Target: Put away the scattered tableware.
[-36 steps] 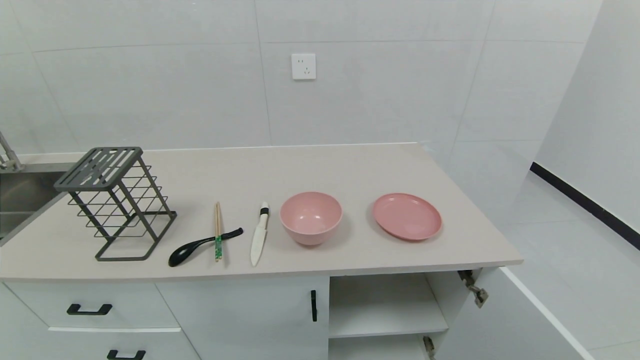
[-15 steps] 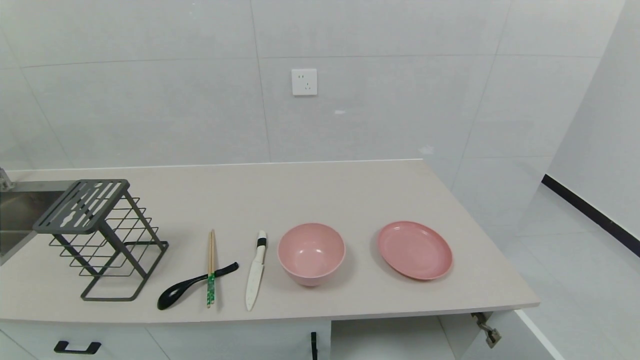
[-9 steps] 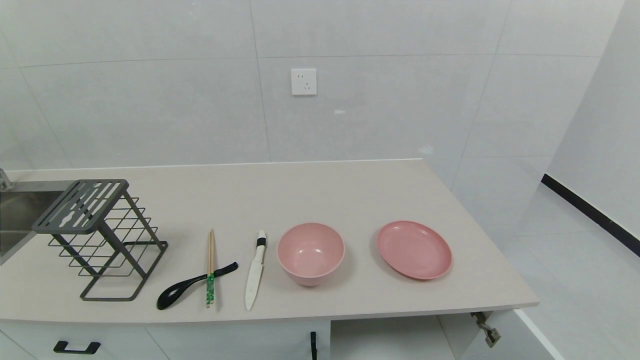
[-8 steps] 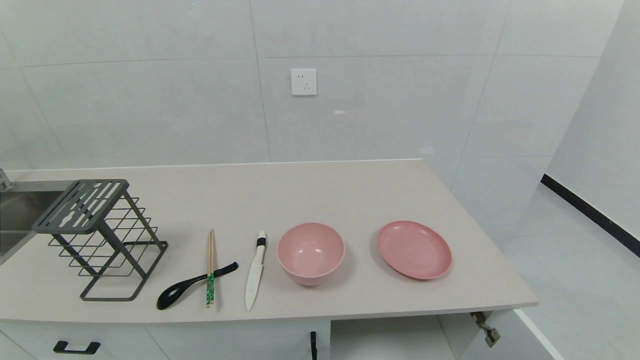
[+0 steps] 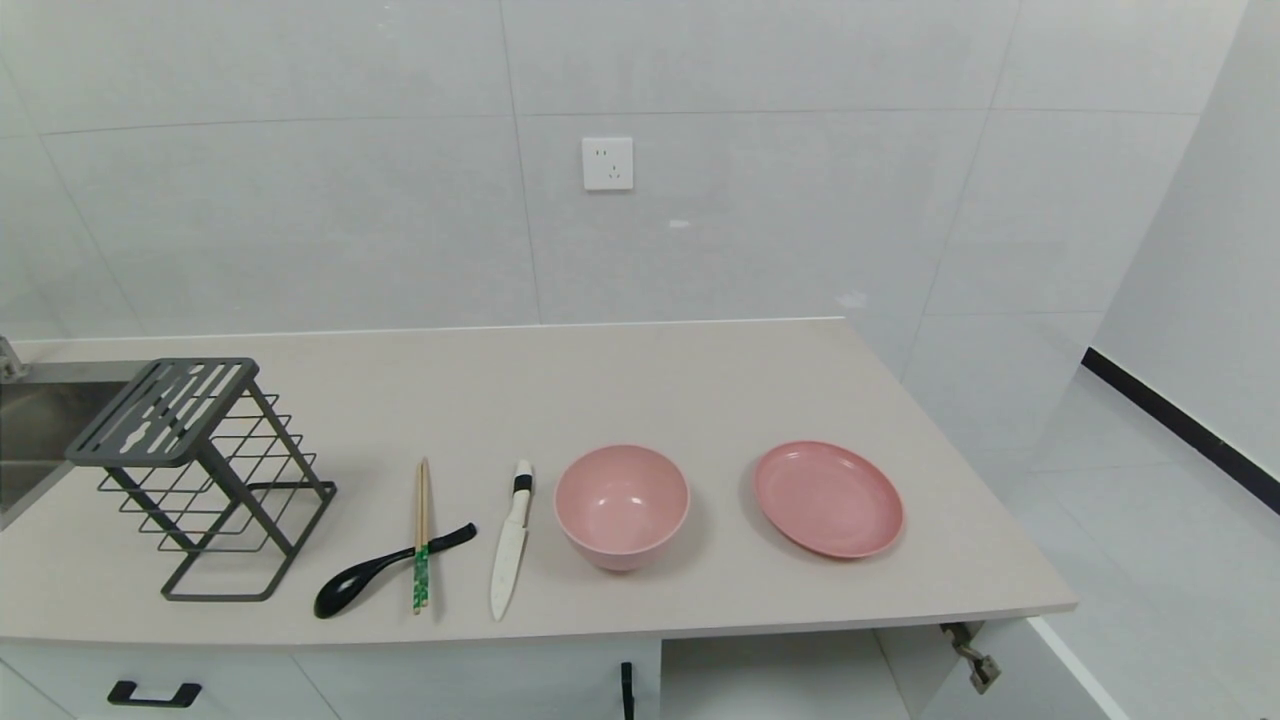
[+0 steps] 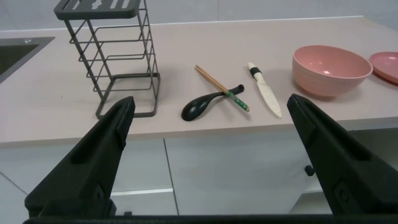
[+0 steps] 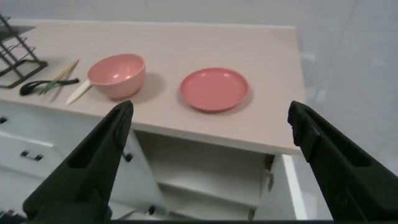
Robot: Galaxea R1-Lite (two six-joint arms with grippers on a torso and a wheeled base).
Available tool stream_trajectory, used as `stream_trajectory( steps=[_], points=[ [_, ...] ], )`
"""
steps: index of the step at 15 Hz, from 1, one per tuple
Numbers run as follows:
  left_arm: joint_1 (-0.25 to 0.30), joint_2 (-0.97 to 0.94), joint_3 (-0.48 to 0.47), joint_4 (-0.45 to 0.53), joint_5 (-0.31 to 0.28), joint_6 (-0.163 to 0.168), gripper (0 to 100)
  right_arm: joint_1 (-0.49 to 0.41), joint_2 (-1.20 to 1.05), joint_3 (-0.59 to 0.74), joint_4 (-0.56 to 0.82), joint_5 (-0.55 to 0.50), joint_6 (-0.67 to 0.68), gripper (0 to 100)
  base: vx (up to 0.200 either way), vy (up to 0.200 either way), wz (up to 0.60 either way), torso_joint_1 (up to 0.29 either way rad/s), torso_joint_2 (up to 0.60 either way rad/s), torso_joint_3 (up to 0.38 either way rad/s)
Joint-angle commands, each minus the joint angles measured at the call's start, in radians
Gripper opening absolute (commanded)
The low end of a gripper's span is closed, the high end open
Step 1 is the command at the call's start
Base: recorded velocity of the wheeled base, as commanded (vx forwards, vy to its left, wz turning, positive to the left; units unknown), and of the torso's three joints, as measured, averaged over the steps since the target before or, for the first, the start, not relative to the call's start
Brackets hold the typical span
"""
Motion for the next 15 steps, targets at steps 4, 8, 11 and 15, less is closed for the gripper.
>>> stream_trajectory(
  steps=[4, 8, 11, 15],
  points=[
    [0.0, 0.001, 0.0, 0.0, -0.001, -0.001, 100, 0.221, 0.475, -0.021, -0.012, 0.019, -0.012, 100, 0.0, 0.0, 0.0, 0.0, 0.0, 0.0],
    [0.0, 0.001, 0.0, 0.0, 0.001, -0.001, 100, 0.221, 0.684, -0.014, -0.156, 0.019, -0.03, 100, 0.0, 0.0, 0.0, 0.0, 0.0, 0.0],
    [0.0, 0.001, 0.0, 0.0, 0.001, -0.002, 100, 0.217, 0.848, -0.021, -0.33, 0.019, -0.036, 100, 0.0, 0.0, 0.0, 0.0, 0.0, 0.0],
    [0.0, 0.001, 0.0, 0.0, 0.001, -0.004, 100, 0.214, 1.011, -0.037, -0.485, 0.014, -0.038, 100, 0.0, 0.0, 0.0, 0.0, 0.0, 0.0]
  ],
)
